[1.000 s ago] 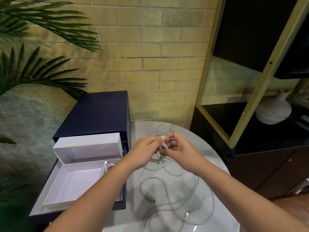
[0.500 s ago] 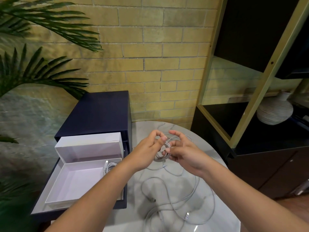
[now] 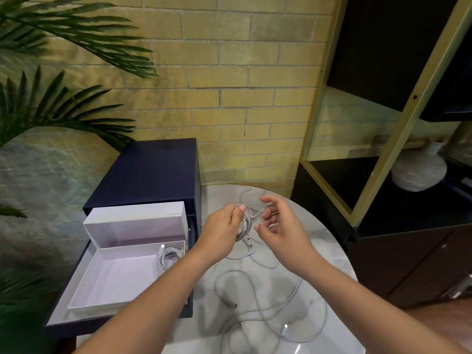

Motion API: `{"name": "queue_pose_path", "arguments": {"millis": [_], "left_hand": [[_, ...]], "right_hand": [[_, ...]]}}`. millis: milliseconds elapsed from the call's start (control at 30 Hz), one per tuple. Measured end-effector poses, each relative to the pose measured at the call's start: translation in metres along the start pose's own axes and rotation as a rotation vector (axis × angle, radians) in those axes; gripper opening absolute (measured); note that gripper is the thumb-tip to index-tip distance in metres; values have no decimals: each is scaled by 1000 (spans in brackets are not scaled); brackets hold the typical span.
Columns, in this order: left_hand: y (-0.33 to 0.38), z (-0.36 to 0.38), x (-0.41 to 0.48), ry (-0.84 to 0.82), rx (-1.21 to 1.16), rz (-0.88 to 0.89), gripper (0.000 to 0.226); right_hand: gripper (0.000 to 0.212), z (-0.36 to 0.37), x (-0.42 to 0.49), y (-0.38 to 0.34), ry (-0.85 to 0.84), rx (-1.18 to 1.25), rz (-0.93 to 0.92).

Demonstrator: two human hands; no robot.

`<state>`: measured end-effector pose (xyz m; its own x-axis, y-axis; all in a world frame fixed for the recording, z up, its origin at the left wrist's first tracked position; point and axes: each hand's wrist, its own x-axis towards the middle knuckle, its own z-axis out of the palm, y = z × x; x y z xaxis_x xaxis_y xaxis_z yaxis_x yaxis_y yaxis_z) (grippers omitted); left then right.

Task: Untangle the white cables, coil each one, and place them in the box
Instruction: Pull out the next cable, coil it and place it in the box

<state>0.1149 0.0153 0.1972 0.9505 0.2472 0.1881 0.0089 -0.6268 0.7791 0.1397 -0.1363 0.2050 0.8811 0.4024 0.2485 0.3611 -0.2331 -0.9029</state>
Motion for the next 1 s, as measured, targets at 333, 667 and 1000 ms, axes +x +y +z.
{"name": "queue_pose_path", "arguments": {"millis": [333, 667, 1000], "left_hand": [[10, 8, -4, -72, -232, -146, 35], [-9, 3, -8, -95, 156, 153, 22], [-11, 5, -4, -30, -93, 27, 26]], "right_hand": [[42, 21, -1, 7, 64, -277, -110], [28, 10, 9, -2, -201, 484, 480], [24, -4, 18, 4, -386, -23, 337]]}}
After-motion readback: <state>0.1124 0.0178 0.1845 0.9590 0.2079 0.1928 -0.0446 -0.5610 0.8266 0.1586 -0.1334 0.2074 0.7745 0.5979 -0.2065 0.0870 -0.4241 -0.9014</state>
